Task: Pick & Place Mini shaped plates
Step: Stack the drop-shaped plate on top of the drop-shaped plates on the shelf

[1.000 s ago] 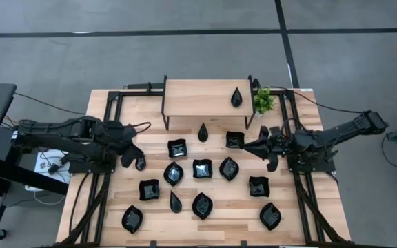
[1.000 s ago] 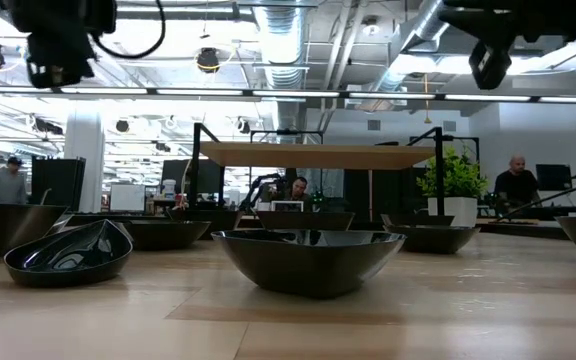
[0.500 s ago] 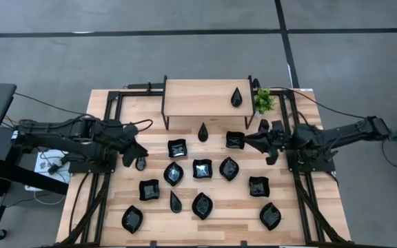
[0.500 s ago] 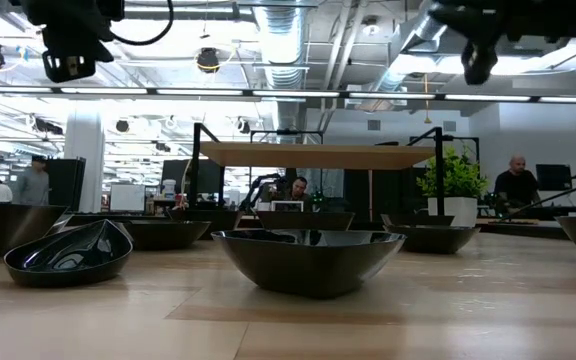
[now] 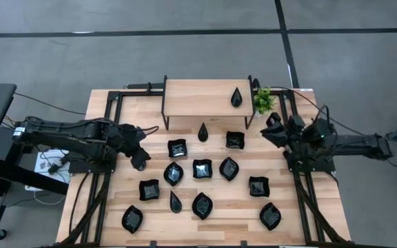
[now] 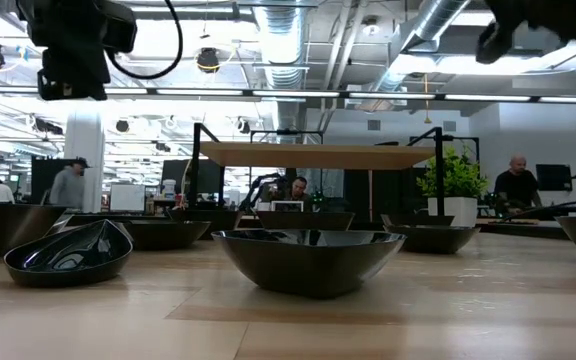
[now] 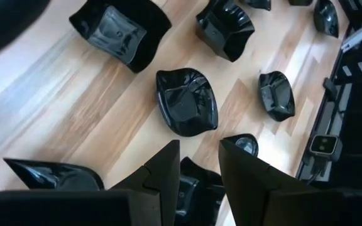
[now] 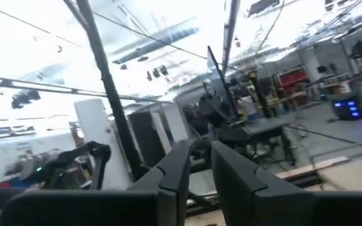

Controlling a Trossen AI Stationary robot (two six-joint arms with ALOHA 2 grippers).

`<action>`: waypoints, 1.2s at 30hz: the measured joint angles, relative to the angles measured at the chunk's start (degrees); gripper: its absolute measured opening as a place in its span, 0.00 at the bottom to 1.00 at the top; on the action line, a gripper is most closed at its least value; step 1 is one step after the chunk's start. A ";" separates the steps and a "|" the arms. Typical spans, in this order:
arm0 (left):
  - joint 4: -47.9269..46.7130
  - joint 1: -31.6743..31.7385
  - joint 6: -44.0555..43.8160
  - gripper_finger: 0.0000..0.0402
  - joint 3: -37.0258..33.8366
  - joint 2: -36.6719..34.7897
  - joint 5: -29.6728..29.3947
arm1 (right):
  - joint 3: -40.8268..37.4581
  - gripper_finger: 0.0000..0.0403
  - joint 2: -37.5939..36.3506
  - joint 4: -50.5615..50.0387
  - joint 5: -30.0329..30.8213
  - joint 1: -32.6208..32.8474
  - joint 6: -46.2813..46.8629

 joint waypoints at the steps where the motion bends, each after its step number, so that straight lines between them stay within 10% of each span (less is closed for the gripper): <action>1: 0.04 0.01 -0.68 0.28 0.00 0.04 0.01 | -2.17 0.16 -0.68 2.78 -0.03 0.02 0.75; 16: -15.24 0.03 -21.73 0.28 0.00 6.11 -0.42 | -8.83 0.16 -4.46 10.76 0.48 -0.07 4.48; 36: -16.16 0.02 -25.11 0.28 -5.89 12.00 -9.09 | -8.83 0.16 -4.46 10.55 -0.22 -0.07 6.49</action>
